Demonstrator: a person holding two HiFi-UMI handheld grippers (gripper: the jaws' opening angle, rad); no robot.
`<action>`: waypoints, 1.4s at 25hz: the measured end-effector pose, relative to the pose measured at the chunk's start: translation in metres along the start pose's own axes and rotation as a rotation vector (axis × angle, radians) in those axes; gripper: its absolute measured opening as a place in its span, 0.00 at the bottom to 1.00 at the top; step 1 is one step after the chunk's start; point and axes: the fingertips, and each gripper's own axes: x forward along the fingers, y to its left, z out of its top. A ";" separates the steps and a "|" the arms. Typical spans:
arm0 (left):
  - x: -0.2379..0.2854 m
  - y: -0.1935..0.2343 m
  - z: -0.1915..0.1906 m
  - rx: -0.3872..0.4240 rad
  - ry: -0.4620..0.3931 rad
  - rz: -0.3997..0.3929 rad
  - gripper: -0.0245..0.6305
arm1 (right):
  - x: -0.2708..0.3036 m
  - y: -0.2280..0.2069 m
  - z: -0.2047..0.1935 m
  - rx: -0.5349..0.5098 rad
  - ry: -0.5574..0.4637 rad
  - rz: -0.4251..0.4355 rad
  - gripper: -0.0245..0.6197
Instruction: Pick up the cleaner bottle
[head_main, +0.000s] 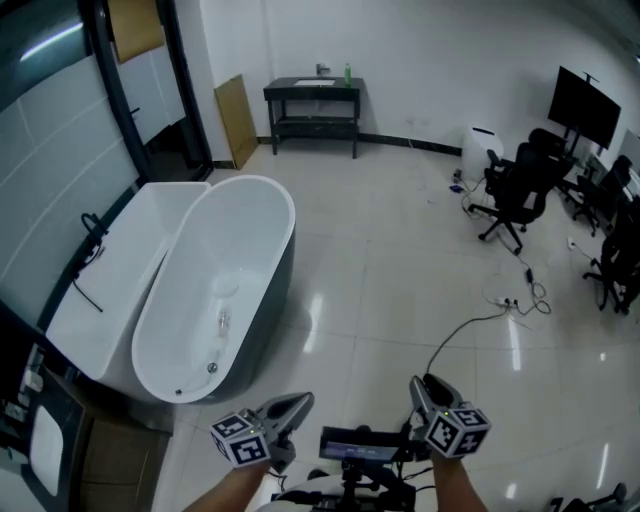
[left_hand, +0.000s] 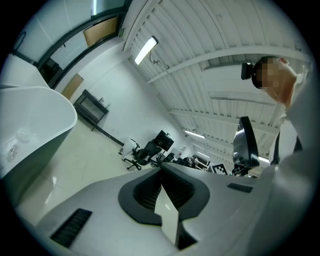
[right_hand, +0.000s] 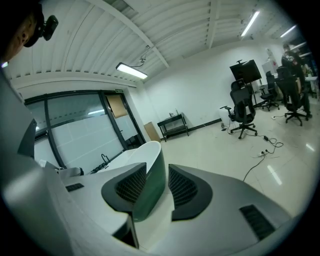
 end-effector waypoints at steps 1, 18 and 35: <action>0.009 0.005 0.007 0.005 -0.006 0.008 0.03 | 0.010 -0.003 0.006 -0.009 0.002 0.014 0.26; 0.132 0.043 0.067 0.040 -0.026 0.051 0.03 | 0.090 -0.077 0.095 -0.084 -0.035 0.112 0.26; 0.194 0.179 0.160 0.024 -0.009 -0.016 0.03 | 0.232 -0.076 0.151 -0.074 -0.003 0.018 0.26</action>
